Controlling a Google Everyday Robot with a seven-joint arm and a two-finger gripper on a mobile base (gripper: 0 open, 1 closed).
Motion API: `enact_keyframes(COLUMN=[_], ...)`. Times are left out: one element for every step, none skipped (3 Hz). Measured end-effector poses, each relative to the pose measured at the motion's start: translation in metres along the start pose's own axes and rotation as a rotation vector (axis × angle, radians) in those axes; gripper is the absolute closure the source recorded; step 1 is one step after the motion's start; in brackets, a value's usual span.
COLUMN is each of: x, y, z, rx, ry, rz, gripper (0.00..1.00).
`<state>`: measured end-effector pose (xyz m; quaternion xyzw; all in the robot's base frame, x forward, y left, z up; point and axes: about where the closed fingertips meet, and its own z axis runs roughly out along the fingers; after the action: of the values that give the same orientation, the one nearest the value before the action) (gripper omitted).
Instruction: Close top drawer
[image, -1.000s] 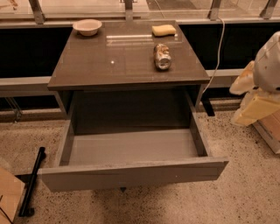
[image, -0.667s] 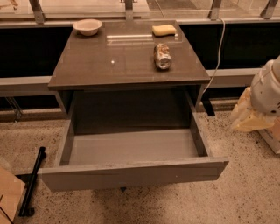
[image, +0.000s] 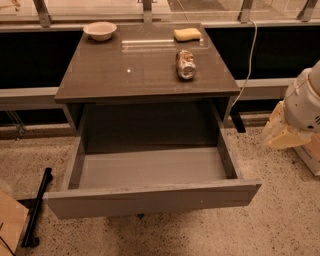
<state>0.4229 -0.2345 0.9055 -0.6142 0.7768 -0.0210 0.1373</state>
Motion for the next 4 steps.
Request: enact_keyframes(x=[0.011, 0.026, 0.04, 0.052], y=[0.013, 0.038, 0.063, 0.078], z=[0.024, 0.064, 0.116, 0.171], rx=[-0.046, -0.116, -0.192, -0.243], ry=[0.024, 0.009, -0.006, -0.007], rz=[0.035, 0.08, 0.113, 0.13], gripper=[1.0, 1.0, 1.0, 1.0])
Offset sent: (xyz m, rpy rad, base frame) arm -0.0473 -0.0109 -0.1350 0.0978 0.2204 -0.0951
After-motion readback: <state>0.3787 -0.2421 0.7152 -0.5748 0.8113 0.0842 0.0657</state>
